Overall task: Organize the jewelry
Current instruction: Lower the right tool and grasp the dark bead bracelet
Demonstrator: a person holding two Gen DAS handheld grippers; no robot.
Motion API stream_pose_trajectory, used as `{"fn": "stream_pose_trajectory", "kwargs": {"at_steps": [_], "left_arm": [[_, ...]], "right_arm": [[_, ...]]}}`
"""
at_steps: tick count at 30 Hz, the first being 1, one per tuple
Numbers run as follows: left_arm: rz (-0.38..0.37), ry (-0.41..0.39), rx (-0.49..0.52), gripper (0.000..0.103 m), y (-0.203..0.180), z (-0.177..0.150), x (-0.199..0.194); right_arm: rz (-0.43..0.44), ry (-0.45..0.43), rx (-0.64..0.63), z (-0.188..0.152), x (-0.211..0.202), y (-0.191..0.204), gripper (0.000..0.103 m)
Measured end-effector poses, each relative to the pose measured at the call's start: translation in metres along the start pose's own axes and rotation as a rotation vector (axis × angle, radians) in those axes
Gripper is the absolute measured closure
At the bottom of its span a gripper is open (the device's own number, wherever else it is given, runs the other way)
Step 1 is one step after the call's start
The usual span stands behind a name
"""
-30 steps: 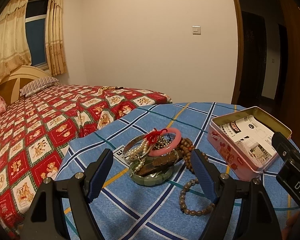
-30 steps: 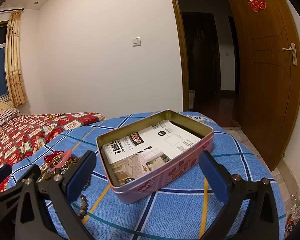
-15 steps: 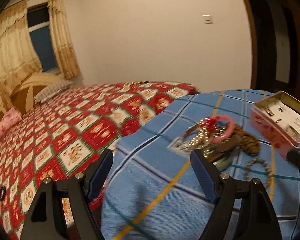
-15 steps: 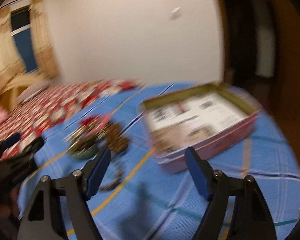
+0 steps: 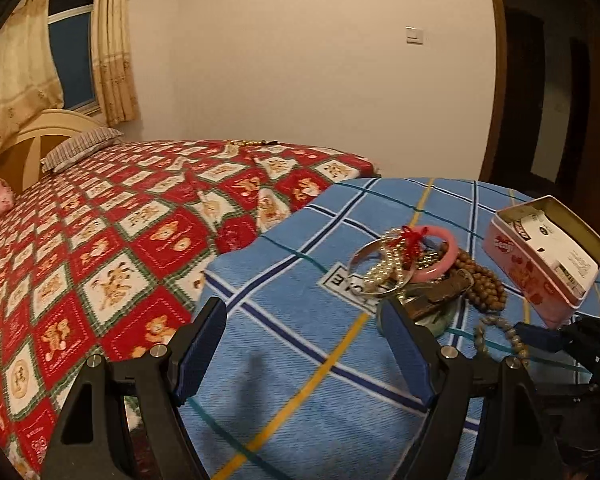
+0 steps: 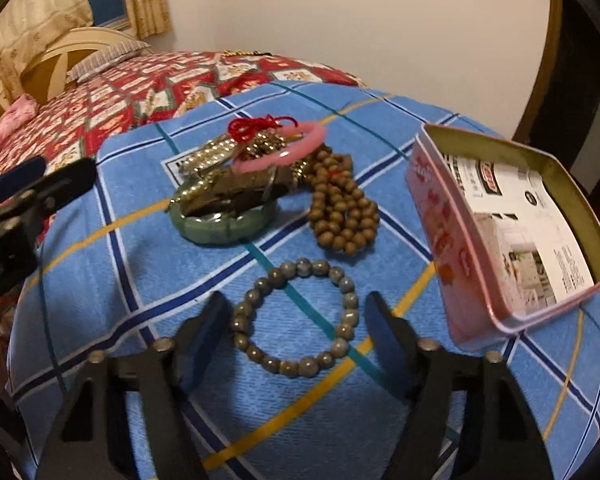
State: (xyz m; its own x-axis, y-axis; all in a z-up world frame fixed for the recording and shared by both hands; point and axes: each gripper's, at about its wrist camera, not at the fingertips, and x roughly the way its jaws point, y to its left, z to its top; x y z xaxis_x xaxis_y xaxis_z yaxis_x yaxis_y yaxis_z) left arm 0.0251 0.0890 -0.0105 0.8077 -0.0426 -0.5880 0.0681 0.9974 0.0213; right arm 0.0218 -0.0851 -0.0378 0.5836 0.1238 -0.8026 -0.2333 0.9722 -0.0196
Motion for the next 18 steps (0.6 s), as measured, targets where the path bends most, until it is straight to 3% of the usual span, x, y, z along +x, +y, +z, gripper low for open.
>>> {"fn": "stream_pose_trajectory", "kwargs": {"at_steps": [1, 2, 3, 7, 10, 14, 18], "left_arm": [[-0.022, 0.000, 0.000, 0.024, -0.002, 0.000, 0.000], [-0.042, 0.003, 0.000, 0.024, -0.003, 0.001, 0.001], [-0.063, 0.005, 0.001, 0.024, -0.005, 0.001, 0.001], [-0.154, 0.022, 0.038, 0.024, -0.021, 0.001, 0.003], [-0.226, 0.030, 0.058, 0.024, -0.035, 0.003, 0.005], [-0.258, 0.041, 0.122, 0.024, -0.058, 0.009, 0.014], [-0.280, 0.074, 0.166, 0.046, -0.076, 0.018, 0.032]], "right_arm": [[-0.005, -0.004, 0.000, -0.001, -0.002, -0.002, 0.056], [-0.011, -0.011, 0.000, -0.001, -0.004, -0.006, 0.075], [-0.012, -0.013, 0.006, -0.002, -0.006, -0.011, 0.085], [0.063, -0.048, 0.068, -0.005, -0.009, -0.026, 0.087], [0.138, -0.136, 0.116, -0.006, -0.023, -0.036, 0.091], [0.138, -0.222, 0.132, -0.005, -0.035, -0.040, 0.091], [0.151, -0.239, 0.162, -0.007, -0.037, -0.049, 0.091]]}}
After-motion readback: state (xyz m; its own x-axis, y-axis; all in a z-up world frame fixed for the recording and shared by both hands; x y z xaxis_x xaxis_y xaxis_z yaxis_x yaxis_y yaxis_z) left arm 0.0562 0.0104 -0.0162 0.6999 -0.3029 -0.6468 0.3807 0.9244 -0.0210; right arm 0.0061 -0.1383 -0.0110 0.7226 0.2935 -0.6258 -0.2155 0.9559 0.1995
